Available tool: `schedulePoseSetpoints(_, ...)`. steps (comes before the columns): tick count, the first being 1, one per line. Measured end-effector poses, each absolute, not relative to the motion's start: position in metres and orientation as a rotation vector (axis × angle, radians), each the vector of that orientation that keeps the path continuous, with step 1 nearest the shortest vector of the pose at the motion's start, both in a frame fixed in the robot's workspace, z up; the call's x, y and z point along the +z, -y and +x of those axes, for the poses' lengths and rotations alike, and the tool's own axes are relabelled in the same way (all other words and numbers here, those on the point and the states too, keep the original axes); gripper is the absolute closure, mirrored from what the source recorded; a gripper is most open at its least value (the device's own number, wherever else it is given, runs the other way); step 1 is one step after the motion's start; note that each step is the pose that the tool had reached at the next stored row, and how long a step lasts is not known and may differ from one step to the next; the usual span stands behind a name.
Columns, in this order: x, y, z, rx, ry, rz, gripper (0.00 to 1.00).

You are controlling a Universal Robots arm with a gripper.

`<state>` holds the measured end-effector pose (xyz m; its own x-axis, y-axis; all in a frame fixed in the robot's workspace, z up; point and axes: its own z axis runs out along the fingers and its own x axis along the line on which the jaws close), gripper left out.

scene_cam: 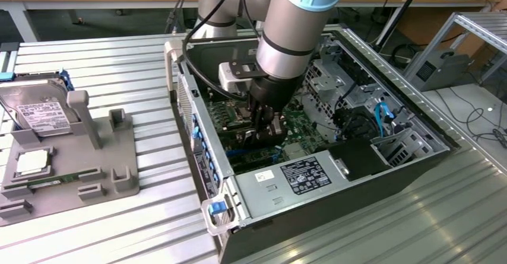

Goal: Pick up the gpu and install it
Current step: 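Insert the gpu into the slot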

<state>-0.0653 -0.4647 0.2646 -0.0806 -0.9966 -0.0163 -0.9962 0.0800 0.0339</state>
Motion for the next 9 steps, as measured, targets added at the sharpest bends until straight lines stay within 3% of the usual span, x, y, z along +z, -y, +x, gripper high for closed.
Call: schedulePoseSetpoints(9, 0.2708, 0.4645, -0.0652, -0.056, 2.298, 2.125, 0.73)
